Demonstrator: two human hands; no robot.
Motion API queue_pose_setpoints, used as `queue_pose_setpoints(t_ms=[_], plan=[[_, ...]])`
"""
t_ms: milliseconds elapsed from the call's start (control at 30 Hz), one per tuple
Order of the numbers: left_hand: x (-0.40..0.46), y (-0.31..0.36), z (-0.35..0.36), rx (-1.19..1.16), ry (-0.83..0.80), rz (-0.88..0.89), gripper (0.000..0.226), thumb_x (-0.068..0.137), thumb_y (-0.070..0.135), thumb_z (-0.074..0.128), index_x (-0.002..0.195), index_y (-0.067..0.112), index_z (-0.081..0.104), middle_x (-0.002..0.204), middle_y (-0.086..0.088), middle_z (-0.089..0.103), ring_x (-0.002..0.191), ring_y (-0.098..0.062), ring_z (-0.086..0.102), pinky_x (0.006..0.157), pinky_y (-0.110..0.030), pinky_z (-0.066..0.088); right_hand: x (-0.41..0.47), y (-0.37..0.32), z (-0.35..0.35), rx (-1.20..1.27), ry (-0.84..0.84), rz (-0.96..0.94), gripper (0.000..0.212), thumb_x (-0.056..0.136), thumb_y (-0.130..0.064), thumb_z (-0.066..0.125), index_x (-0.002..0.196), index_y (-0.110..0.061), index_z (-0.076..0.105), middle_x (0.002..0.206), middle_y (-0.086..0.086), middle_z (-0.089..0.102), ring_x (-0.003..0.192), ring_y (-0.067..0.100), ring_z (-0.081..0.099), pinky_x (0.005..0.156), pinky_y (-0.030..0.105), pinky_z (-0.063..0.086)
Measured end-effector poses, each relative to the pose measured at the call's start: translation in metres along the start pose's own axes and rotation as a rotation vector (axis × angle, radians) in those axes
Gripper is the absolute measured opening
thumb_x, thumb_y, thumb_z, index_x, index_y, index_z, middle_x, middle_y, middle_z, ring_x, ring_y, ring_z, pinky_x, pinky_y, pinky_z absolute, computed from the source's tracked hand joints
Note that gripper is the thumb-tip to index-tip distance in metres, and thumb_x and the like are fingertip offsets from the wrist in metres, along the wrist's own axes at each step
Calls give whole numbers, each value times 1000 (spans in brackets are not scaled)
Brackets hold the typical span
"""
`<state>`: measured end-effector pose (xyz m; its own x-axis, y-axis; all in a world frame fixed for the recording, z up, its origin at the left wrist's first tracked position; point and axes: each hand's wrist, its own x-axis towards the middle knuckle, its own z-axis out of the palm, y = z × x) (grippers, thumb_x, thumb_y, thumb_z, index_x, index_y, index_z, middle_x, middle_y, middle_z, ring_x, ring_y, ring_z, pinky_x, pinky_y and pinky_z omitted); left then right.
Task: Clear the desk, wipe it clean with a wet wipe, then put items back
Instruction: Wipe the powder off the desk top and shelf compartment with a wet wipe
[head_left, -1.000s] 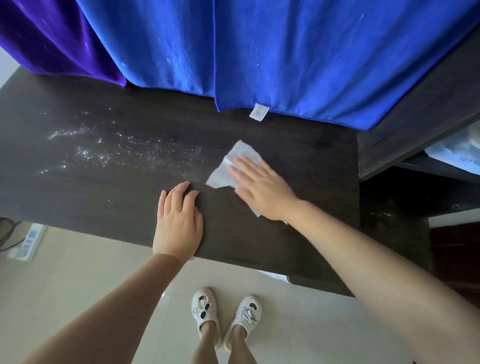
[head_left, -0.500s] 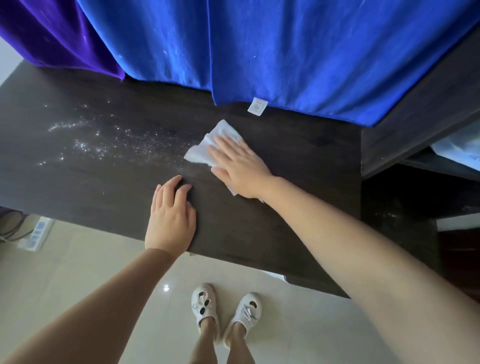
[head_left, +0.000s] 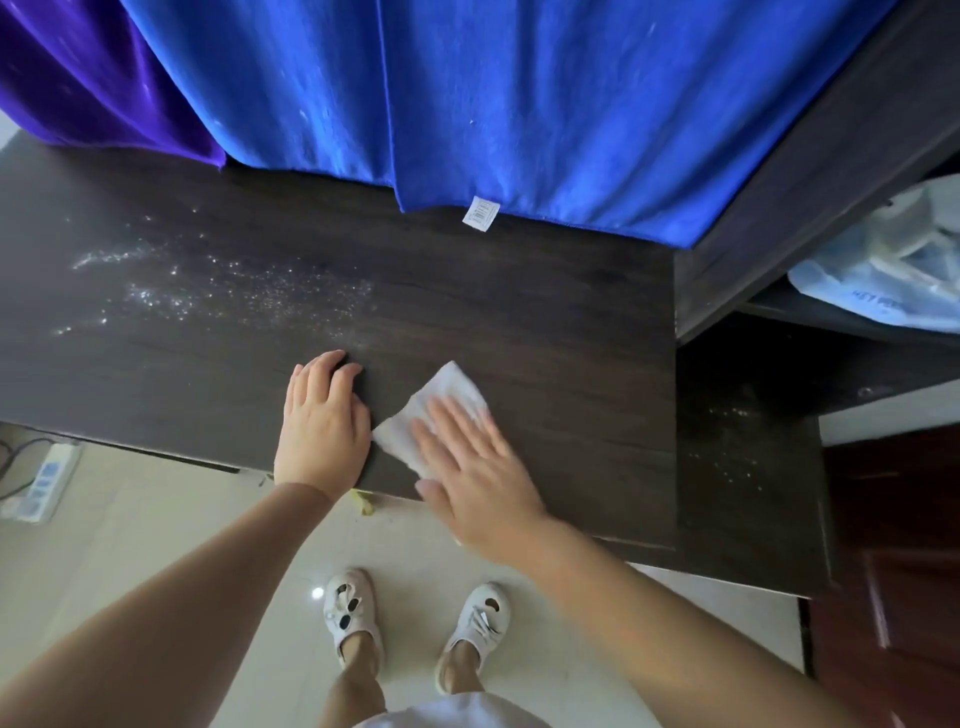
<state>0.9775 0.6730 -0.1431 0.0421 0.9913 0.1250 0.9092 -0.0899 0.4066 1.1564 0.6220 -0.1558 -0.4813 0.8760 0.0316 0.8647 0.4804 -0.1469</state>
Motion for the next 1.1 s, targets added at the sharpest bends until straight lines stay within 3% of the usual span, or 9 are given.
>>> queue_pose_setpoints(t_ms=[133,267,400,633,733,800,933,1033,1100], plan=[[1,0,0,-12,-10,-5,44,83,18,28,109,-3,56,122,-22,52,113,-39,42,102,-56,34,-18,39,-12,15,-62,-80,52,100,-40,16,142,-15,33,150,6,34,140,22,29,114,40,17],[-1,2,-2,-31,-13,21,42,84,20,29,111,2,56,124,-17,53,113,-36,45,103,-52,35,-58,114,-22,-24,32,556,61,98,-40,9,140,-6,35,150,15,32,140,30,26,116,48,17],[0,-6,-9,-151,-54,96,40,86,21,30,110,4,56,123,-14,54,113,-31,47,103,-51,35,-19,43,-11,-10,154,1010,60,92,-33,15,140,-2,32,150,21,29,141,35,24,116,51,17],[30,-110,-52,-87,-68,133,43,85,24,29,110,3,57,124,-17,53,114,-34,45,102,-55,33,120,-146,24,78,153,491,50,89,-30,35,133,-10,48,141,14,46,133,30,41,109,46,20],[48,-154,-74,2,-57,114,44,85,26,28,110,1,56,122,-19,53,111,-40,46,105,-55,29,117,-140,21,67,17,149,48,92,-31,33,135,-15,45,145,6,44,136,22,38,113,39,18],[51,-178,-84,55,-61,123,46,86,27,27,111,1,55,123,-20,52,112,-42,46,108,-53,26,90,-101,18,37,4,117,46,97,-32,28,137,-16,42,147,3,41,137,20,34,116,37,16],[46,-200,-89,28,-46,129,44,85,24,29,114,-1,51,123,-21,51,111,-42,45,104,-55,31,40,-16,3,25,154,720,56,97,-35,16,135,-5,44,147,14,39,136,31,35,112,51,26],[48,-200,-86,16,-63,134,45,84,25,30,117,1,50,125,-19,50,116,-38,43,109,-50,27,67,-15,-5,35,206,1266,51,96,-26,25,142,-4,29,153,16,24,142,31,20,114,53,15],[47,-201,-84,21,-58,144,43,85,24,30,115,1,52,124,-19,51,116,-38,43,107,-51,29,114,-48,-1,35,195,1226,53,97,-27,27,146,-7,20,156,15,15,144,31,12,116,52,7]])
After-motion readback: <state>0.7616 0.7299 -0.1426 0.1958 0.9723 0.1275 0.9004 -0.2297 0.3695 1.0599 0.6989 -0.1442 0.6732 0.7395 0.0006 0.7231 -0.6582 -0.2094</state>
